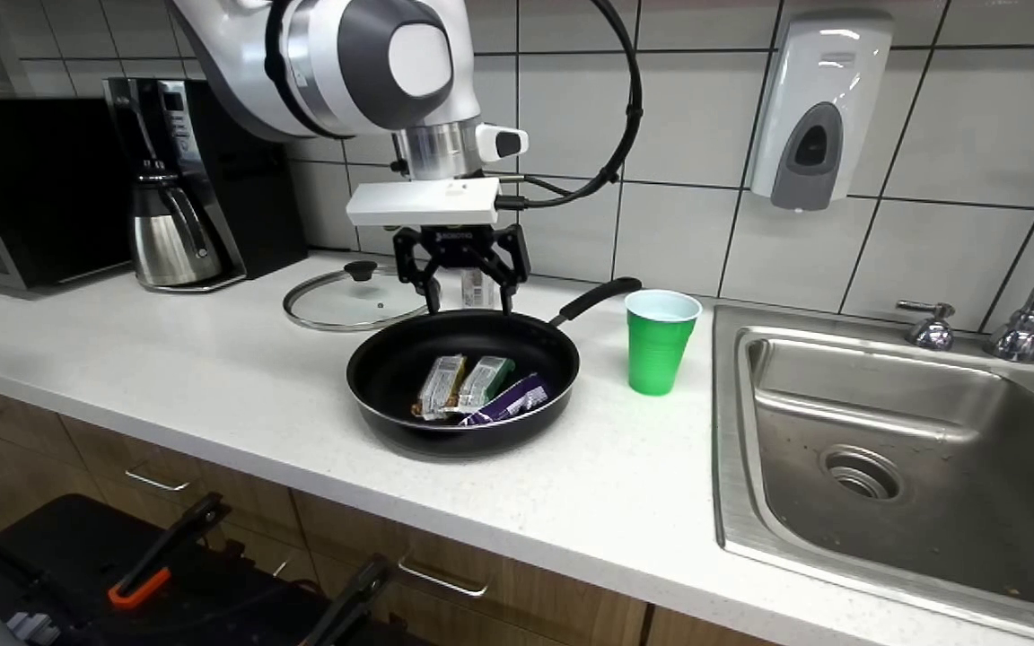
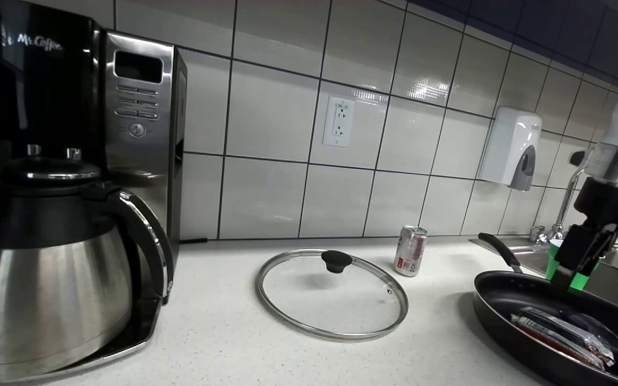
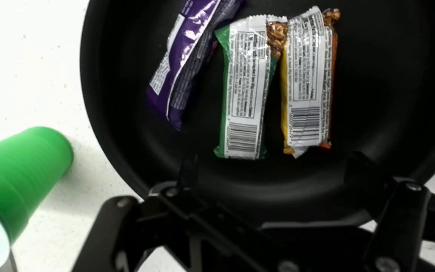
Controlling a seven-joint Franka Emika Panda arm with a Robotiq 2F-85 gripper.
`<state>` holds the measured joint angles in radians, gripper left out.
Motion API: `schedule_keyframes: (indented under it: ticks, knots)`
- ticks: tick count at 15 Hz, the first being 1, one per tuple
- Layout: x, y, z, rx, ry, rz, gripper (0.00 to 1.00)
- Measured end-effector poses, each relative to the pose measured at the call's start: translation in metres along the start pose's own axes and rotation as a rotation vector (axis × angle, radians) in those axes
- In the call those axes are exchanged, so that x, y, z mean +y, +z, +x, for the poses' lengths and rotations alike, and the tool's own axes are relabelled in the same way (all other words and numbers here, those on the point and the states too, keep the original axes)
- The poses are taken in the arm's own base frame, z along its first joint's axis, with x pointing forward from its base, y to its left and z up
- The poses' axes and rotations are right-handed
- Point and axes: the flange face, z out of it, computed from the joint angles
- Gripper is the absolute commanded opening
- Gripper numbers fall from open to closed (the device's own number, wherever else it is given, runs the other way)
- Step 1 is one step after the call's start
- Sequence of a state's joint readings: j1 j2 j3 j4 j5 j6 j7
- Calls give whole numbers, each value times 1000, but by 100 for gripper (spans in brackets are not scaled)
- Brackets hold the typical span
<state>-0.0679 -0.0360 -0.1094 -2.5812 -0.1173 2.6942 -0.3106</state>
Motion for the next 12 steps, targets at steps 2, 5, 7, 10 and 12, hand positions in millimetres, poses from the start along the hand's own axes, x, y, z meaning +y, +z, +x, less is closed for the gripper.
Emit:
schedule_keyframes:
  ticks: [2, 5, 7, 10, 12]
  knots:
    - [-10, -11, 5, 17, -18, -1, 100]
    - [-29, -22, 13, 33, -41, 2, 100]
    - [-47, -26, 19, 43, -74, 4, 100]
    - [-81, -31, 29, 55, -143, 14, 100]
    - [-102, -34, 35, 64, -180, 24, 100]
